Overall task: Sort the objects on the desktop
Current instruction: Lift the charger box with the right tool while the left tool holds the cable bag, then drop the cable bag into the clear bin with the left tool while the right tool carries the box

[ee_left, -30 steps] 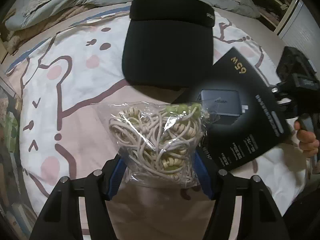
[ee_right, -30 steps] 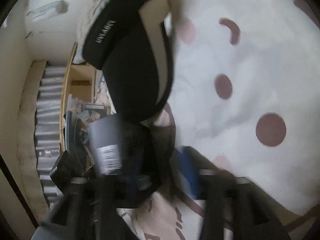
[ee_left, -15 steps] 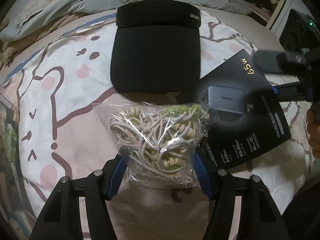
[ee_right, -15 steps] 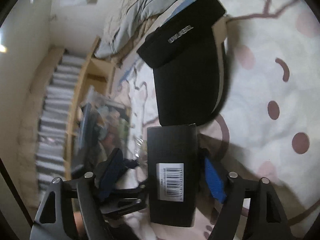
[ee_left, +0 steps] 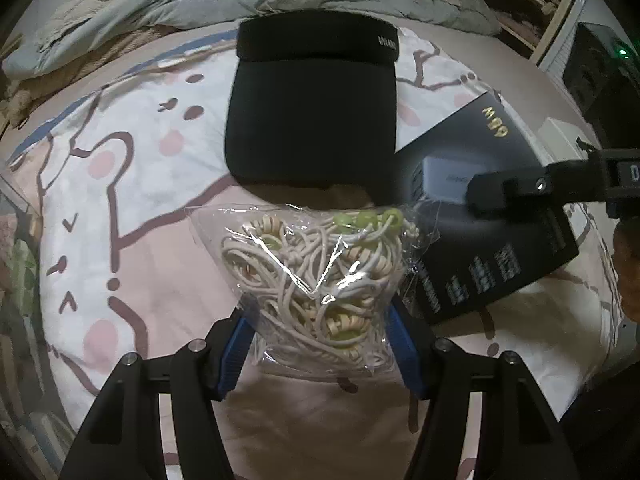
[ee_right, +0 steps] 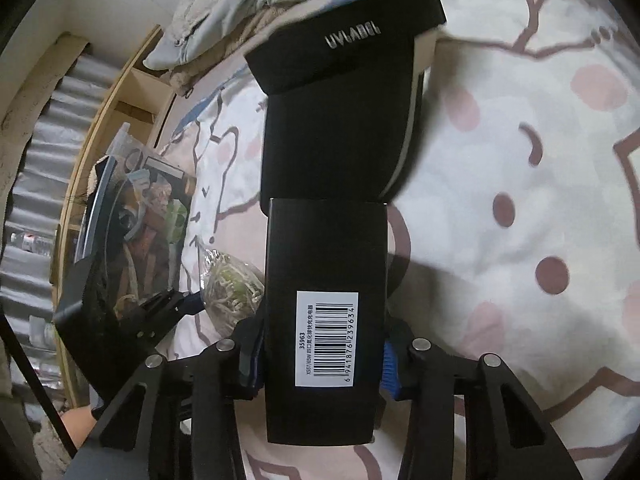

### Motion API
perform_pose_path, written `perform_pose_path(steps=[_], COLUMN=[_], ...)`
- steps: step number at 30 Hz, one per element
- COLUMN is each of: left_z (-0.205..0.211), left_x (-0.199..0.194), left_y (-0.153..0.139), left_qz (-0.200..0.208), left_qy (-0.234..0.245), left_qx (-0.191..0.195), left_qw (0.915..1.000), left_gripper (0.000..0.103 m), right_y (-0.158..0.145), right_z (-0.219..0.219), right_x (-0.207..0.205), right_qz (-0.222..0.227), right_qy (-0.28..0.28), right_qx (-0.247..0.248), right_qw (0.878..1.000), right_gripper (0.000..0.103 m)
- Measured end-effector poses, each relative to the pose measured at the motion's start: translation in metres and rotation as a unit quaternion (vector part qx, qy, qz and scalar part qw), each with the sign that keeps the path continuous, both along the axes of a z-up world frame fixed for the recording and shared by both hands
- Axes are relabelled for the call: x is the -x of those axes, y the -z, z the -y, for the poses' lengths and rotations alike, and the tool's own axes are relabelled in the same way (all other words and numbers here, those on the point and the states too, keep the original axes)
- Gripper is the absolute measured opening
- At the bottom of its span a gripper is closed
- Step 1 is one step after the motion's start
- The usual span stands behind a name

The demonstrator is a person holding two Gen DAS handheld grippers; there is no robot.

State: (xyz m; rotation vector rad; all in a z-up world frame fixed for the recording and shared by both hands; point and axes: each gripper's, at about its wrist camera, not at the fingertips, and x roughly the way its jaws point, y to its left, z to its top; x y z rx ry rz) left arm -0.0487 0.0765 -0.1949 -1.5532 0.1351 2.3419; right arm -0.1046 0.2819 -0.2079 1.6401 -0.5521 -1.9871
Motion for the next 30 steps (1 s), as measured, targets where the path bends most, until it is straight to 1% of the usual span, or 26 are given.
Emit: perform_pose_path(steps=[4, 10, 14, 18, 22, 23, 27, 30], left_z=[0.008, 0.023, 0.038, 0.057, 0.079, 0.085, 0.106, 0.124], left_x=[0.000, -0.006, -0.007, -0.013, -0.017, -0.019, -0.027, -0.034], left_y=[-0.018, -0.053, -0.079, -0.104, -0.129, -0.136, -0.159, -0.175], left_qz=[-0.022, -0.059, -0.091, -0.114, -0.132, -0.137, -0.163, -0.181], left_qy=[-0.013, -0.034, -0.051, -0.071, -0.100, -0.108, -0.134, -0.158], left_qx=[-0.008, -0.026, -0.028, -0.038, -0.055, -0.061, -0.070, -0.077], left_qw=[0.9996, 0.9973, 0.9942, 0.9903, 0.9847, 0.9828, 0.9751, 0.9677], left_gripper=[0.063, 0.063, 0.063, 0.063, 0.063, 0.063, 0.063, 0.063], right_y=[-0.026, -0.067, -0.096, -0.114, -0.142, -0.147, -0.177, -0.194], right_z=[0.001, 0.004, 0.013, 0.028, 0.055, 0.061, 0.089, 0.104], right_x=[0.002, 0.007, 0.006, 0.005, -0.003, -0.004, -0.017, -0.022], right_qz=[-0.040, -0.092, -0.131, -0.155, -0.219, -0.231, -0.301, -0.333], right_qy=[0.017, 0.044, 0.050, 0.047, 0.041, 0.037, 0.025, 0.026], right_qx=[-0.023, -0.035, -0.033, -0.027, -0.057, -0.058, -0.062, -0.053], right_qw=[0.999, 0.994, 0.990, 0.986, 0.973, 0.970, 0.951, 0.941], right_gripper=[0.045, 0.045, 0.045, 0.045, 0.045, 0.045, 0.045, 0.045])
